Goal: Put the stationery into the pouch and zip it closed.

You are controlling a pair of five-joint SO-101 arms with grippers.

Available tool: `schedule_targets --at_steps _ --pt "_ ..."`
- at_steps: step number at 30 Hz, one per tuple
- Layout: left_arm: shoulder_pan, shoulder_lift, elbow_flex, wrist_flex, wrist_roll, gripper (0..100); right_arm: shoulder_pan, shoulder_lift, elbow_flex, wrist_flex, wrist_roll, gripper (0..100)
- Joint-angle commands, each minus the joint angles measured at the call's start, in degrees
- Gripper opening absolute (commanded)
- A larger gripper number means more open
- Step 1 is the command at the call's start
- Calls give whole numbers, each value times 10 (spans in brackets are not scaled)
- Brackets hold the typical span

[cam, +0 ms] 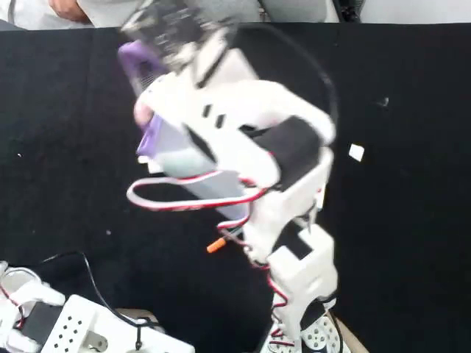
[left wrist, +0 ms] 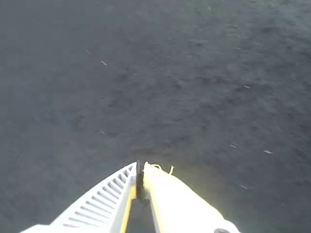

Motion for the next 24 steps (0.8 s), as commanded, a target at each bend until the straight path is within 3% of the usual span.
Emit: schedule_targets --at_steps 1,5,13,17,21,24 --pt "53 -6 -108 70 62 30 40 -31 -23 7 4 11" --pt "180 -6 -216 171 103 30 46 -32 -25 8 4 11" --pt "440 -6 -223 125 115 30 44 -32 -25 11 -4 11" --pt "575 -6 -267 115 182 36 46 -32 -26 8 -33 11" --pt "690 -6 -291 94 275 187 46 -32 -26 -3 -36 11" --pt "722 -6 -262 47 373 334 45 -36 -28 -23 -36 11"
